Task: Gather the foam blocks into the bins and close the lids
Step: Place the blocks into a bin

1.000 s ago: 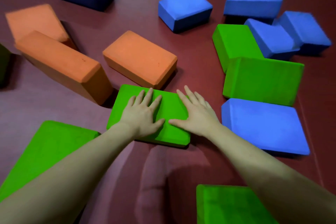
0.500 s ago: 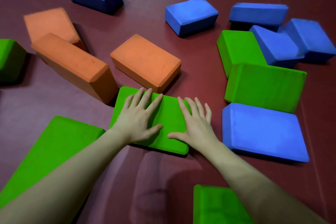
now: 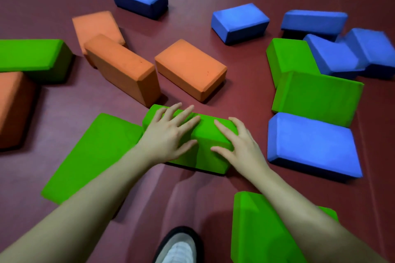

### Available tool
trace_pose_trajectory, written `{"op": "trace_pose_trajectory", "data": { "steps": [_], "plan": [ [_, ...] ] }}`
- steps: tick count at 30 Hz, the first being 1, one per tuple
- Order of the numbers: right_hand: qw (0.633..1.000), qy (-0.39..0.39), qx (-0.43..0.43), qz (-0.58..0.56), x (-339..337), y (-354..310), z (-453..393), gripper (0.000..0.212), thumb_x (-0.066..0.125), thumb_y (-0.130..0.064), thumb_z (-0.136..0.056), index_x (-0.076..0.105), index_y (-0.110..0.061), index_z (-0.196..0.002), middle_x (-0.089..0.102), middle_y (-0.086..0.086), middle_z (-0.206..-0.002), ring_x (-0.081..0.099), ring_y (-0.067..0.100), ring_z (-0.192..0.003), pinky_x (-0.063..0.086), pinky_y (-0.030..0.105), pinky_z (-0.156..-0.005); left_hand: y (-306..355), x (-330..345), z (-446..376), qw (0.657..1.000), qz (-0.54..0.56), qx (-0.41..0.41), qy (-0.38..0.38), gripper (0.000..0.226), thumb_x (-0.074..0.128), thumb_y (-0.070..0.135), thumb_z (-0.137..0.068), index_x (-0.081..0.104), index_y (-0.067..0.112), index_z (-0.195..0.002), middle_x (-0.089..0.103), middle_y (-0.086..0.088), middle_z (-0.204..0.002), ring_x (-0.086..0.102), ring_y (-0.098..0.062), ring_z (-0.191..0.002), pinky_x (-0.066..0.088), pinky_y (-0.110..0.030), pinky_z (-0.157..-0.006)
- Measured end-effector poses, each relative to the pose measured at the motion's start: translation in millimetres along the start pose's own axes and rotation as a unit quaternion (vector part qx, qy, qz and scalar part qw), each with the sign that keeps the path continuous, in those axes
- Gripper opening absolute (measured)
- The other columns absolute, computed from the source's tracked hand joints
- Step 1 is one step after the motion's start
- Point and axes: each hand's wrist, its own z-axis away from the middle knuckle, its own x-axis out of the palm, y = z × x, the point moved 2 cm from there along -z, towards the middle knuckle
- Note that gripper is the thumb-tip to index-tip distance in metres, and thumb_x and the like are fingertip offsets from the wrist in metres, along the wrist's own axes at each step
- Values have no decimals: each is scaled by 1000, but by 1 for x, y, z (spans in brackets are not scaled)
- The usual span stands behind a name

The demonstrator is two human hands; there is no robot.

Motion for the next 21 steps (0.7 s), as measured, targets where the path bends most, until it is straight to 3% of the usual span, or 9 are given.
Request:
{"op": "trace_pose_trajectory", "data": {
  "steps": [3,5,9,12,14,17,19,21],
  "plan": [
    [998,25,-56,1,-6,9,12,62,62,-46,-81,49,-28,-140,40,20,-144,43,40,-129,39,47,-106,-3,-10,-10,994,7,47,-101,79,27,71,-83,30,27,-149,30,-13,-154,44,-37,-131,34,-50,-104],
    [996,40,-77,5,-14,14,19,61,59,-47,-83,47,-28,-140,37,19,-146,41,40,-131,36,49,-108,0,-14,-12,990,21,77,-117,82,22,73,-84,21,27,-151,27,-12,-155,50,-35,-124,38,-46,-101],
    [995,64,-74,-10,-29,28,37,63,63,-35,-84,42,-29,-143,28,12,-154,31,36,-140,35,46,-108,33,-8,-4,997,33,72,-26,71,31,64,-88,47,20,-141,55,-17,-133,61,-35,-93,52,-43,-78],
    [995,92,-7,-35,-40,44,61,69,67,-29,-87,32,-32,-146,24,6,-157,27,18,-142,36,28,-102,70,-3,-4,997,60,-40,26,64,40,59,-84,61,19,-129,63,-17,-118,59,-37,-78,50,-41,-68],
    [996,66,38,-37,-44,55,82,66,65,-39,-88,35,-31,-146,34,2,-152,34,13,-137,38,27,-100,90,-3,-4,990,67,-120,26,60,49,58,-81,63,20,-126,64,-17,-113,58,-38,-76,49,-41,-66],
    [999,6,17,28,-37,67,122,57,48,-57,-87,56,-24,-133,58,-3,-129,57,17,-117,46,32,-94,111,4,7,986,52,-156,10,61,72,51,-74,62,23,-127,62,-17,-111,56,-39,-77,46,-42,-67],
    [996,-63,0,59,-23,72,146,62,39,-66,-86,57,-28,-132,59,-5,-131,57,17,-119,44,32,-98,118,8,14,986,34,-160,4,62,62,55,-78,58,25,-132,60,-18,-115,55,-37,-77,45,-41,-67],
    [986,-142,-2,82,-7,73,163,81,22,-81,-81,40,-34,-144,37,-7,-152,36,15,-140,21,33,-114,122,10,16,987,22,-157,-5,65,44,57,-81,53,24,-136,57,-19,-127,57,-38,-78,45,-40,-69]
  ]
}}
